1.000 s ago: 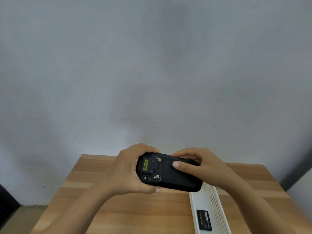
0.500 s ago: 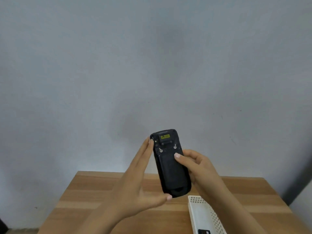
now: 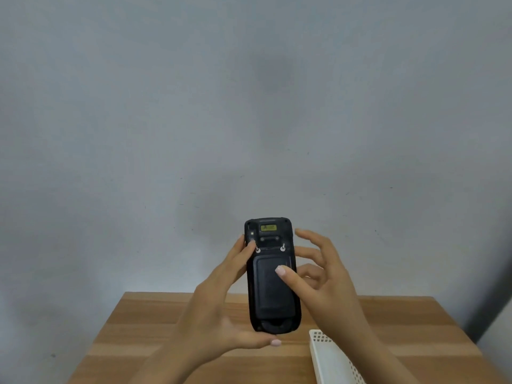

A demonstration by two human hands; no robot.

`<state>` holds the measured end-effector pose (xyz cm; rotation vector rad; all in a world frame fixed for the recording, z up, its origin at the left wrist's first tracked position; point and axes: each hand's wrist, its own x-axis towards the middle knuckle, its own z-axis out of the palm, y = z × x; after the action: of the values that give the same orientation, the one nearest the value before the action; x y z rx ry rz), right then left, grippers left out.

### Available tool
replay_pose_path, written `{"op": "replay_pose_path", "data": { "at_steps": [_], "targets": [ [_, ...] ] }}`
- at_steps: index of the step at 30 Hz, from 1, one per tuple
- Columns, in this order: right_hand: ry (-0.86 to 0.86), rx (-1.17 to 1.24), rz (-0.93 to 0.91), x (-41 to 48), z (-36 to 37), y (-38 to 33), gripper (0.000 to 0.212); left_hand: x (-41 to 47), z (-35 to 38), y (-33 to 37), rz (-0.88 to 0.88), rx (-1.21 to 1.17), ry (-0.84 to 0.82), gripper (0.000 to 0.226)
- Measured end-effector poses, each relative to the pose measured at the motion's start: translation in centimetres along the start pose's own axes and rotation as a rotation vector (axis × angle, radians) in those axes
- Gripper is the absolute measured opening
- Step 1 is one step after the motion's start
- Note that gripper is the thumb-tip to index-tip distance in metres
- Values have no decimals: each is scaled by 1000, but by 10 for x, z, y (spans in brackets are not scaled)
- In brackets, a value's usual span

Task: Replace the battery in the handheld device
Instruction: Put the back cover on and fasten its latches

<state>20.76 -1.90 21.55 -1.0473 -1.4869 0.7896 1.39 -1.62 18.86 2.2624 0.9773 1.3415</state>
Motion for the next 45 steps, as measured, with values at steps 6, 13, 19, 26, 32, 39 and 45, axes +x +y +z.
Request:
{"op": "replay_pose_path", "data": {
  "at_steps": [6, 13, 19, 26, 32, 39, 45],
  "targets": [
    [-39, -84, -62, -1, -3, 0, 34, -1, -2, 1, -9, -29, -11, 126],
    [-92, -126, -81, 3, -4, -1, 35, -5, -5, 0, -13, -38, -18, 126],
    [-120, -146, -89, 4, -4, -1, 35, -8, -6, 0, -21, -35, -33, 127],
    [-99, -117, -61, 3, -3, 0, 30, -9, -7, 1, -23, -19, -36, 127],
    [-49, -14, -6, 1, -2, 2, 40, -8, -10, 3, -23, 89, -56, 123],
    [-16, 61, 32, -1, -1, 7, 47, 0, -17, 7, -33, 229, -132, 122],
    [-19, 68, 42, -2, 1, 8, 52, 4, -23, 9, -39, 299, -165, 124]
  ]
}}
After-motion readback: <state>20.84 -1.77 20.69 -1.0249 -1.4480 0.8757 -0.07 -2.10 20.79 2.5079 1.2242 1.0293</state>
